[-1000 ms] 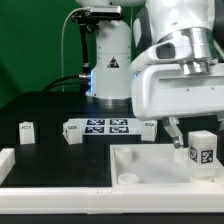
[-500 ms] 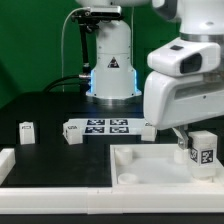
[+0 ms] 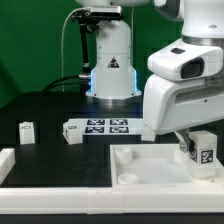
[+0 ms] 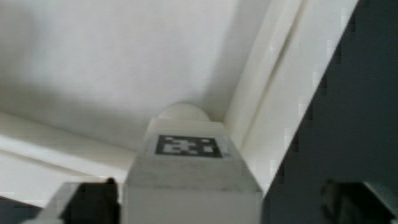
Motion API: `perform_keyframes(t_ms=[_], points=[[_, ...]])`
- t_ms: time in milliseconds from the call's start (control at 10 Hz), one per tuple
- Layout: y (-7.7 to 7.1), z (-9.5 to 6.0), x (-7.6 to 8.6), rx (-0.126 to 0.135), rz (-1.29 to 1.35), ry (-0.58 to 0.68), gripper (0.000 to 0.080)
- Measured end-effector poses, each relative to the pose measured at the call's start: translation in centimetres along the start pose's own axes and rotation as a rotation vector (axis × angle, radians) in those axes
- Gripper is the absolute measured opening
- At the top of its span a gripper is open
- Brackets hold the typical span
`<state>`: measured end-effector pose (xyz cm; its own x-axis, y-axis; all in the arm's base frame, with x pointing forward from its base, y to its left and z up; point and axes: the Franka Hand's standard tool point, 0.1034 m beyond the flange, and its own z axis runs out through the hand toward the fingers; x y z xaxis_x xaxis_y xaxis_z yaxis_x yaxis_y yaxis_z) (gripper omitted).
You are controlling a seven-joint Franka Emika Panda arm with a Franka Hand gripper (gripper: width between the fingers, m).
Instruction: Assemble one leg
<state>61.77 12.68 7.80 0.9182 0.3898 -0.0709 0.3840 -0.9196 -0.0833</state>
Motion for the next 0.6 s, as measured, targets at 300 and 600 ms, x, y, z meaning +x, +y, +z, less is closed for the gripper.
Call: perform_keyframes(t_ms=[300,600], points=[[0.2,0.05,-0.06,-0.001,0.003,-0.001,0.0307],[0.43,0.1,-0.07,-0.003,0.069,0.005,0.0304]])
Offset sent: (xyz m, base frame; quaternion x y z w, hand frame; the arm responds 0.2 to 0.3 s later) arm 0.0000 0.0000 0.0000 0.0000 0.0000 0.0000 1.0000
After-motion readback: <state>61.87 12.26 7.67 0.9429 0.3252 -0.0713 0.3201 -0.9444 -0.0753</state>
